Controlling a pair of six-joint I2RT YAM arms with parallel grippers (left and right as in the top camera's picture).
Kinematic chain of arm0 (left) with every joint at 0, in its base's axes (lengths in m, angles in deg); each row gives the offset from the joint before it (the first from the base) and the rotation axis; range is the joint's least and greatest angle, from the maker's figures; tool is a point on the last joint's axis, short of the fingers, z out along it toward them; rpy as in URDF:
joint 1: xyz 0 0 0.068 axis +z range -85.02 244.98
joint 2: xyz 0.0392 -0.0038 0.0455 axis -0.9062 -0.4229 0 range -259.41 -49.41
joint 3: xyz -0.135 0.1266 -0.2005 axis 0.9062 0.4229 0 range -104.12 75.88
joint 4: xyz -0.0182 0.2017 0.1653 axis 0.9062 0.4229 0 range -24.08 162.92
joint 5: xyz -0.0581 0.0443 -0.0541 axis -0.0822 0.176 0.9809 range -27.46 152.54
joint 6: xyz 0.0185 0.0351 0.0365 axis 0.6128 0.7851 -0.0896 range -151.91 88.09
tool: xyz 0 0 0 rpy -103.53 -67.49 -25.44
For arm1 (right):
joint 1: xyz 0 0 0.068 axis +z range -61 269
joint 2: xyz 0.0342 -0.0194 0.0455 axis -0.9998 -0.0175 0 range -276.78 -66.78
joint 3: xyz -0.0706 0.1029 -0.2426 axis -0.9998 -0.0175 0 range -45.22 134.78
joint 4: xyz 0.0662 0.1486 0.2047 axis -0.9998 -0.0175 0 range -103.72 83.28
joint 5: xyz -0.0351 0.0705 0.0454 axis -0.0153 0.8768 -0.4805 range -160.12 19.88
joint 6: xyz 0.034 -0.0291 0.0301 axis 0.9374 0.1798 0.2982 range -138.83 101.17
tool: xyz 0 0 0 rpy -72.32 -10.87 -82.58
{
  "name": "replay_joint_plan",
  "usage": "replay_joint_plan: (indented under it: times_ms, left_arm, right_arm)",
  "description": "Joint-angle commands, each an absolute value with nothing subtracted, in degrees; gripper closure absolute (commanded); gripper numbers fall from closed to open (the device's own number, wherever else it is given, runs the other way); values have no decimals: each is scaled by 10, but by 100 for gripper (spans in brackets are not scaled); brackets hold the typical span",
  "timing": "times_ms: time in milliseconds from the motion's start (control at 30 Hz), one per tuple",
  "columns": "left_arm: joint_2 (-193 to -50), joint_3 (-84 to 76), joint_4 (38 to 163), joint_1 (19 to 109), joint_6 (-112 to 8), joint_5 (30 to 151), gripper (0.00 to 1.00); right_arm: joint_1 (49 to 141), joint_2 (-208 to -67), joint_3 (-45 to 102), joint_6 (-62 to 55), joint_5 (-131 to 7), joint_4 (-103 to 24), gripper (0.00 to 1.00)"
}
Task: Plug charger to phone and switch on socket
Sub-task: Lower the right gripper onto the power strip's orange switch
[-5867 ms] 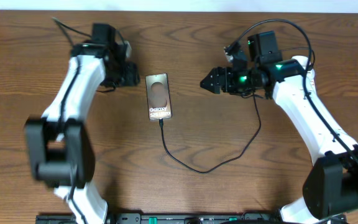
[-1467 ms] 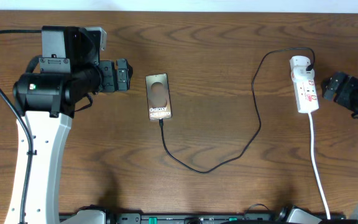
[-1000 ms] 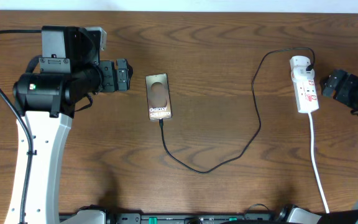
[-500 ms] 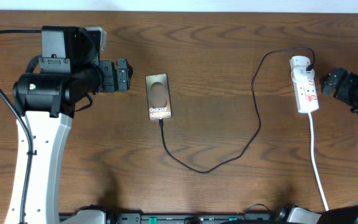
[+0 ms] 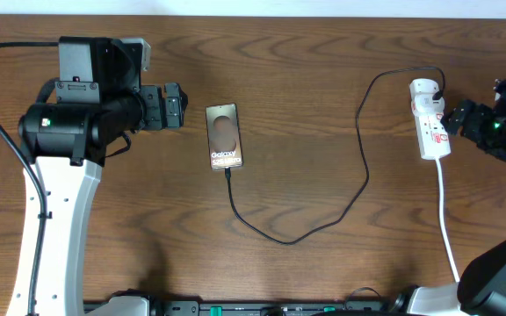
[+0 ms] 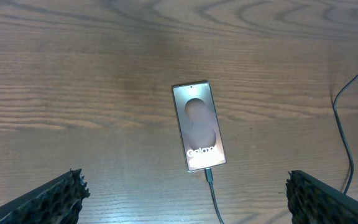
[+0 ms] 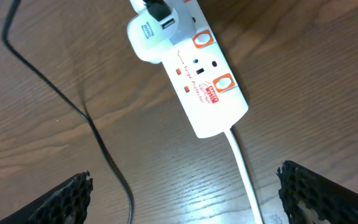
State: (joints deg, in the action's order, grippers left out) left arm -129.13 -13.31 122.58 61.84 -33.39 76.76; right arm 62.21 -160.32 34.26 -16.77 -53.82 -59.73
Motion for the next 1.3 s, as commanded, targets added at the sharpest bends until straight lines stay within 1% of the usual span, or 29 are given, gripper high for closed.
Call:
replay_joint_plan:
  times_ms: [0,333,533,1267]
  left_arm:
    - [-1291,-137,1228,621,-331,762,0]
    - [-1291,-137,1228,621,-331,762,0]
    - [-1291,-137,1228,621,-331,762,0]
    - [-1291,-137,1228,621,-331,762,0]
  right_arm:
    - [617,-1618,346,-176,-536,-593,6]
    - [617,-1649,346,-177,-536,-574,7]
    - [621,-1650,346,-223,-531,-561,7]
    - [621,-1654,337,-223,-552,-562,5]
